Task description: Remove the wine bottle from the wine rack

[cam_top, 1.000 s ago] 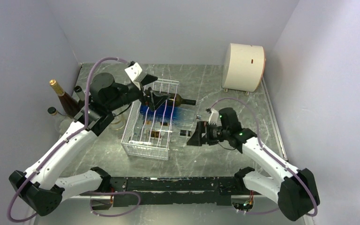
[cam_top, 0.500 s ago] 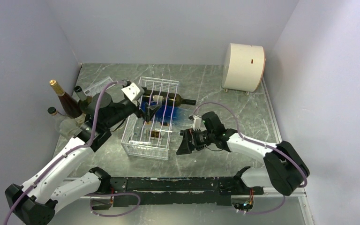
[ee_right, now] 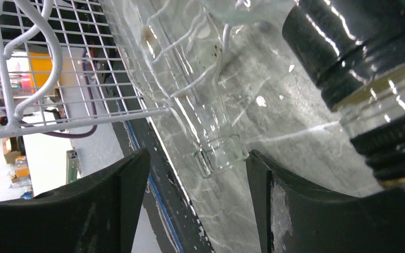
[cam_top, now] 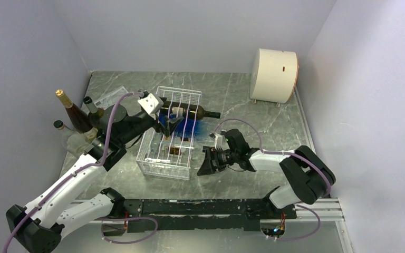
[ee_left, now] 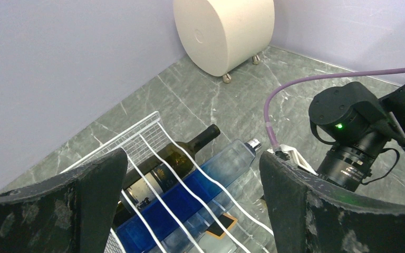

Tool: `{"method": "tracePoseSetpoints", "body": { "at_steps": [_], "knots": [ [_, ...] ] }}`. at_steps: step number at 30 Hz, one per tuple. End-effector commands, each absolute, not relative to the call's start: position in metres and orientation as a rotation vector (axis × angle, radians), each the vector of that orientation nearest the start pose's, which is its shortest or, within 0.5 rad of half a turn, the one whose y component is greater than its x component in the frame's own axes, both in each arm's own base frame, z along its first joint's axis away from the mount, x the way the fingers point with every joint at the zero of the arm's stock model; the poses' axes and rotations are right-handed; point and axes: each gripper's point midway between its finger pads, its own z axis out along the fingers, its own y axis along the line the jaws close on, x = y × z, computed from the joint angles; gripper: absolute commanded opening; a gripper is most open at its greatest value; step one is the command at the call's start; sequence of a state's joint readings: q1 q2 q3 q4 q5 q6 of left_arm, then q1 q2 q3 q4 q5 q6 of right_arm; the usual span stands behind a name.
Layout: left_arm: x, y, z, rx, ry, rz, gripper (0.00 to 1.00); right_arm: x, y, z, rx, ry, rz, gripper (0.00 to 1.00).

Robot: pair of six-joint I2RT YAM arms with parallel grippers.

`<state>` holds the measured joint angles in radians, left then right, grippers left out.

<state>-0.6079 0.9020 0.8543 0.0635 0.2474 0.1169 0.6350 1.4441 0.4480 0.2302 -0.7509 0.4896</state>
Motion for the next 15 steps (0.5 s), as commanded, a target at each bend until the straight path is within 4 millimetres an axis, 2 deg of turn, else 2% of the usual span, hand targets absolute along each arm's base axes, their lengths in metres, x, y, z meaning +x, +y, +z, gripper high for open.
{"method": "tracePoseSetpoints", "body": {
  "at_steps": [1, 6, 10, 15],
  "knots": [
    [0.263, -0.234, 0.339, 0.747, 1.363, -0.565, 0.98, 0.155, 0.286, 0.051, -0.623, 2.357, 1.476, 0.70],
    [0.263, -0.235, 0.336, 0.751, 1.364, -0.550, 0.99, 0.157, 0.290, 0.053, -0.630, 2.324, 1.522, 0.67],
    [0.265, -0.237, 0.332, 0.752, 1.382, -0.546, 0.98, 0.155, 0.292, 0.051, -0.634, 2.319, 1.578, 0.60],
    [0.265, -0.240, 0.327, 0.763, 1.395, -0.541, 0.98, 0.157, 0.287, 0.047, -0.586, 2.317, 1.604, 0.54]
  ]
}}
